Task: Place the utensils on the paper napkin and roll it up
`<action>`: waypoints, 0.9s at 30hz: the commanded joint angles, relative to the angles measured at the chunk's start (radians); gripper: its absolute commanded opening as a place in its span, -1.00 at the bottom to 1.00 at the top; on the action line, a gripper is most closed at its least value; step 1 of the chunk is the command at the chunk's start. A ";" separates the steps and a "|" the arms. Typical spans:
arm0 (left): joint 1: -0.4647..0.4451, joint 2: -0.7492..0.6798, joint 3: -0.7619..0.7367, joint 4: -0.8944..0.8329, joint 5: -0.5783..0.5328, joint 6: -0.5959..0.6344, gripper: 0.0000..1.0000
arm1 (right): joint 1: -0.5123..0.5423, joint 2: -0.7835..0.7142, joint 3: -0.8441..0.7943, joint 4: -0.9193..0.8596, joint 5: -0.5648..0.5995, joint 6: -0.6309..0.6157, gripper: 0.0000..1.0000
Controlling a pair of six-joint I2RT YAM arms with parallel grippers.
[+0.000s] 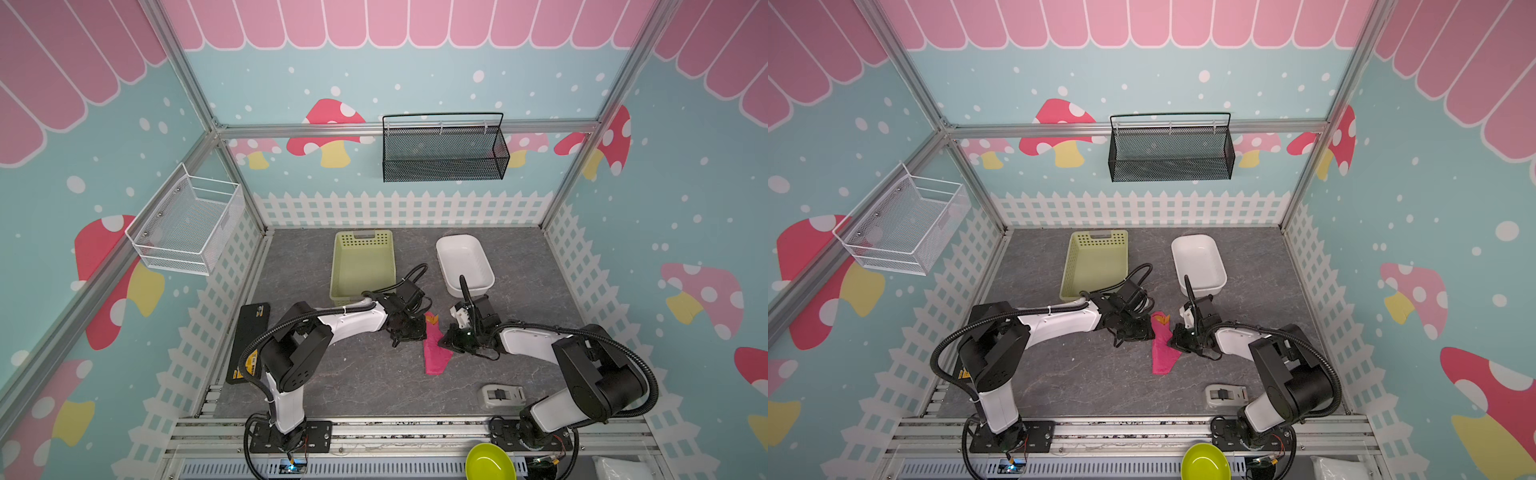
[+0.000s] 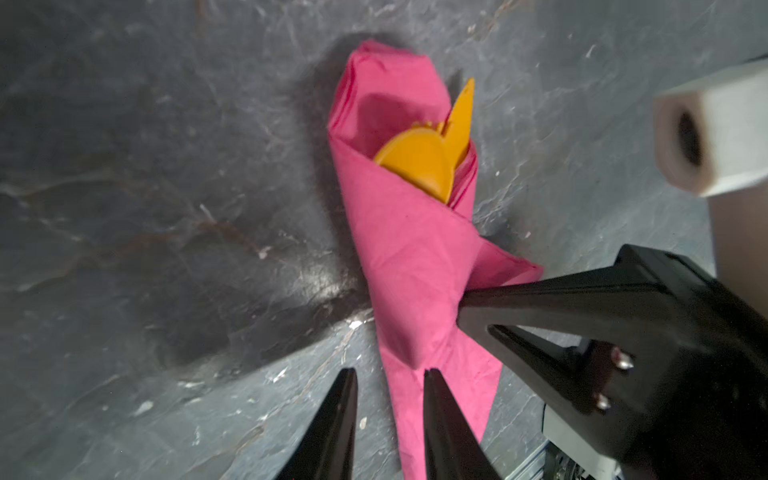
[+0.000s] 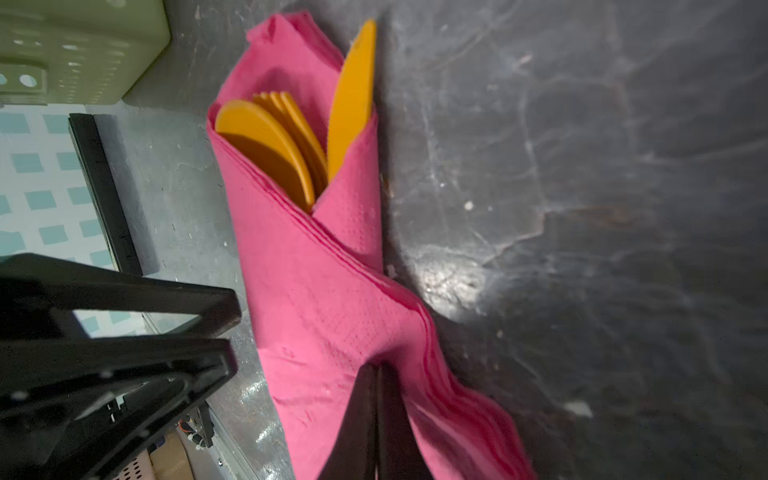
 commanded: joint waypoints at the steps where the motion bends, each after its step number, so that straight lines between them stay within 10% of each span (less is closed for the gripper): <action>1: -0.016 0.005 -0.010 0.007 0.005 -0.015 -0.34 | 0.006 0.001 -0.027 -0.024 0.005 0.035 -0.88; 27: -0.029 0.093 0.006 0.010 0.003 -0.013 -0.43 | 0.075 -0.124 0.030 -0.173 -0.012 0.008 -0.55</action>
